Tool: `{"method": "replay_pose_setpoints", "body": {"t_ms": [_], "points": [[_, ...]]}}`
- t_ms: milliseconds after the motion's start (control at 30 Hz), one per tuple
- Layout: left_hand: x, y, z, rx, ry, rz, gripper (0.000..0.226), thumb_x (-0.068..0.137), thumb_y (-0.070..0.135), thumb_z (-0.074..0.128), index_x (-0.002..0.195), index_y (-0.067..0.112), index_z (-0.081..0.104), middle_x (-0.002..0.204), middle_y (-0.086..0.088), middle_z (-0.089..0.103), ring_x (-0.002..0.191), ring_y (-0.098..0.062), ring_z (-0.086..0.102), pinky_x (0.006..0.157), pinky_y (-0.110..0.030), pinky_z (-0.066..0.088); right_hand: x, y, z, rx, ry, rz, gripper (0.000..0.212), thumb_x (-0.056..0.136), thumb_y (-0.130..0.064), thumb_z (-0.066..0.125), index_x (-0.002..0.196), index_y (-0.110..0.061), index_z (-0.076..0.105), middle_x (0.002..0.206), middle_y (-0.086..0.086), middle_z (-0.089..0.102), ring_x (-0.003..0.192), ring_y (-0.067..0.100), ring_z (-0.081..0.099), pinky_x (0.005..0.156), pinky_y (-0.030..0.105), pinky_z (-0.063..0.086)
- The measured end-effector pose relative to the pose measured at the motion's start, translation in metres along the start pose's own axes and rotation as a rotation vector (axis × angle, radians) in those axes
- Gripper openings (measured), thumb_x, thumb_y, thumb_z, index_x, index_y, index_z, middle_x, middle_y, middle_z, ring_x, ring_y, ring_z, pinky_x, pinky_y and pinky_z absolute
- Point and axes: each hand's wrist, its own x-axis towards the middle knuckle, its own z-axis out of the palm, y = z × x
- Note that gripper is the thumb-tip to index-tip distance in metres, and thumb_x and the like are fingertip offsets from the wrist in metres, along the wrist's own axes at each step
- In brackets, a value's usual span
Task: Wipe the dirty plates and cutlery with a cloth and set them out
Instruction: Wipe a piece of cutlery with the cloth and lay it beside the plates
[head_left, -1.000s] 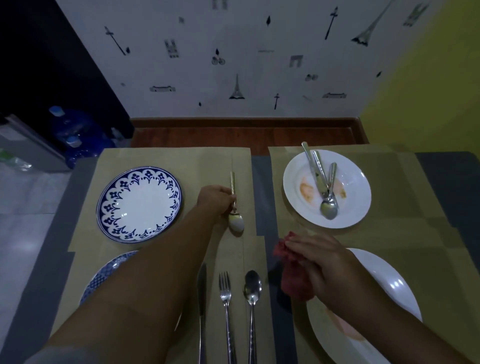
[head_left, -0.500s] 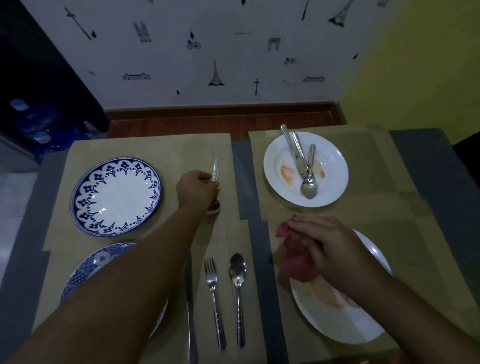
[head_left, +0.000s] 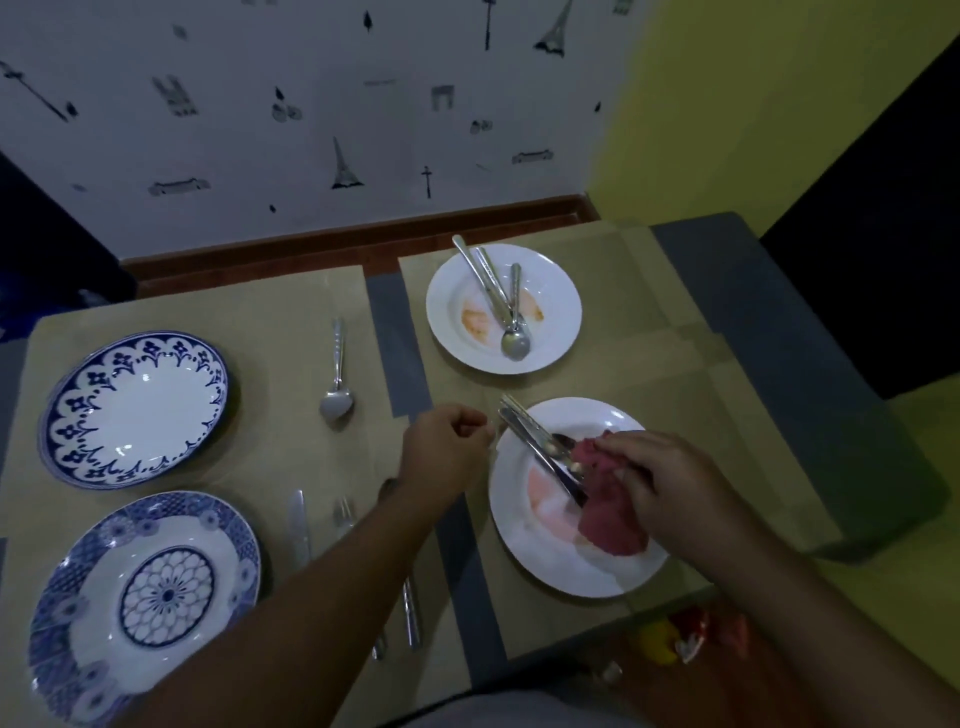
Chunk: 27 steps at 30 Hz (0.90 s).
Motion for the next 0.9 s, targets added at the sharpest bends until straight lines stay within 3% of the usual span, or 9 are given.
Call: {"method": "replay_pose_setpoints", "body": {"t_ms": [133, 267, 400, 567, 733, 900], "points": [[0.003, 0.01, 0.02, 0.019, -0.008, -0.07, 0.03, 0.088, 0.035, 0.075, 0.109, 0.016, 0.069, 0.095, 0.002, 0.07, 0.085, -0.012, 0.066, 0.07, -0.025, 0.056, -0.019, 0.014, -0.001, 0.01, 0.002, 0.024, 0.04, 0.078, 0.012, 0.065, 0.108, -0.012, 0.074, 0.106, 0.002, 0.073, 0.098, 0.007, 0.055, 0.086, -0.007, 0.028], [0.012, 0.022, 0.033, 0.045, 0.028, -0.131, 0.03, 0.086, 0.041, 0.075, 0.103, 0.016, 0.069, 0.087, 0.008, 0.063, 0.075, -0.005, 0.057, 0.057, -0.016, 0.04, -0.029, 0.025, -0.003, 0.027, -0.002, 0.068, 0.04, 0.077, 0.01, 0.064, 0.109, -0.012, 0.074, 0.108, 0.001, 0.072, 0.099, 0.014, 0.061, 0.085, -0.005, 0.029], [0.022, 0.022, 0.039, 0.082, 0.002, -0.127, 0.018, 0.087, 0.03, 0.075, 0.1, 0.019, 0.077, 0.087, 0.004, 0.072, 0.081, -0.011, 0.066, 0.071, -0.029, 0.056, -0.035, 0.031, -0.005, 0.05, 0.007, 0.073, 0.041, 0.077, 0.01, 0.063, 0.109, -0.013, 0.074, 0.108, 0.002, 0.072, 0.096, 0.015, 0.061, 0.085, -0.003, 0.032], [0.016, 0.024, 0.029, -0.081, 0.012, -0.182, 0.007, 0.088, 0.024, 0.074, 0.081, 0.023, 0.074, 0.087, -0.001, 0.072, 0.082, -0.015, 0.067, 0.074, -0.034, 0.06, -0.038, 0.033, -0.009, 0.073, 0.011, 0.074, 0.04, 0.078, 0.011, 0.063, 0.109, -0.012, 0.074, 0.105, 0.001, 0.073, 0.091, 0.007, 0.058, 0.082, -0.007, 0.03], [-0.001, 0.017, 0.001, -0.315, -0.058, -0.324, 0.016, 0.099, 0.016, 0.06, 0.104, 0.001, 0.066, 0.094, -0.02, 0.07, 0.078, -0.024, 0.069, 0.067, -0.03, 0.058, -0.032, 0.029, -0.01, 0.083, 0.009, 0.079, 0.041, 0.08, 0.01, 0.063, 0.111, -0.014, 0.073, 0.107, 0.0, 0.072, 0.09, 0.003, 0.056, 0.081, -0.006, 0.031], [-0.029, 0.009, -0.023, -0.383, -0.063, -0.367, 0.014, 0.102, 0.015, 0.053, 0.109, 0.004, 0.058, 0.096, -0.021, 0.071, 0.079, -0.024, 0.074, 0.066, -0.03, 0.061, -0.022, 0.013, -0.006, 0.089, -0.027, 0.065, 0.04, 0.086, 0.004, 0.058, 0.116, -0.019, 0.072, 0.112, -0.004, 0.07, 0.097, 0.0, 0.055, 0.085, -0.002, 0.032]]}}
